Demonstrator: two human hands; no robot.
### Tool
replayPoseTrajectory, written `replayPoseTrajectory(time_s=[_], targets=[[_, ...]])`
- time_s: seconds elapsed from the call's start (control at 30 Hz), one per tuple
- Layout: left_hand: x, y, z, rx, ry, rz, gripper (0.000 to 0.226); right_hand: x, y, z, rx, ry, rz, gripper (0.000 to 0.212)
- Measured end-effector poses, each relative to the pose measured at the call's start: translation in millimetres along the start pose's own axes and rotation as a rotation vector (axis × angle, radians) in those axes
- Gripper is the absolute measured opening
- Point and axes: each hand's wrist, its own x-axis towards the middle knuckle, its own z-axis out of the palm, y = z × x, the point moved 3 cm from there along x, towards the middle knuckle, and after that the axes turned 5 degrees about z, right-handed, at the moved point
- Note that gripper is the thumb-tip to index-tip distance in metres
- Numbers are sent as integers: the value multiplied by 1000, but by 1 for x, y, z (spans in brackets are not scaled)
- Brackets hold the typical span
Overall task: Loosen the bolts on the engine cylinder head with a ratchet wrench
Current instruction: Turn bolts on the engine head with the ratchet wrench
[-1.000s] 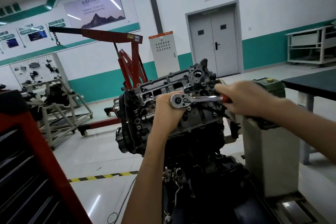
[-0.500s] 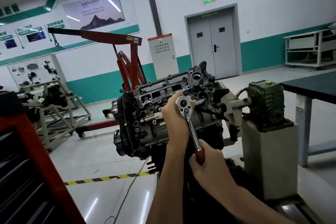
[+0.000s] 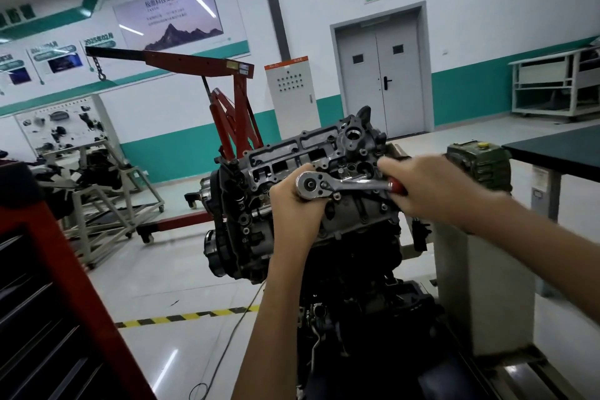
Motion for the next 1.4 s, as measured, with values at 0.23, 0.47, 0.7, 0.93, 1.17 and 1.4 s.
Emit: replayPoseTrajectory(time_s=[0.23,0.47,0.7,0.93,1.17,1.4], targets=[[-6,13,16,-218,126,-86,36,-66,-95,71,807,92,361,34],[4,5,-5,-131,-46,-116,18,-46,-54,42,479,-20,124,23],[18,17,-16,83,-420,25,54,18,2,-25,-121,42,-106,13],[-8,5,-7,-1,93,35,36,-51,-62,39,393,-13,240,12],[-7,2,2,-272,132,-90,47,-64,-116,71,830,20,315,23],[7,7,-17,36,-232,26,52,-7,-14,-5,-1,-4,-58,10]])
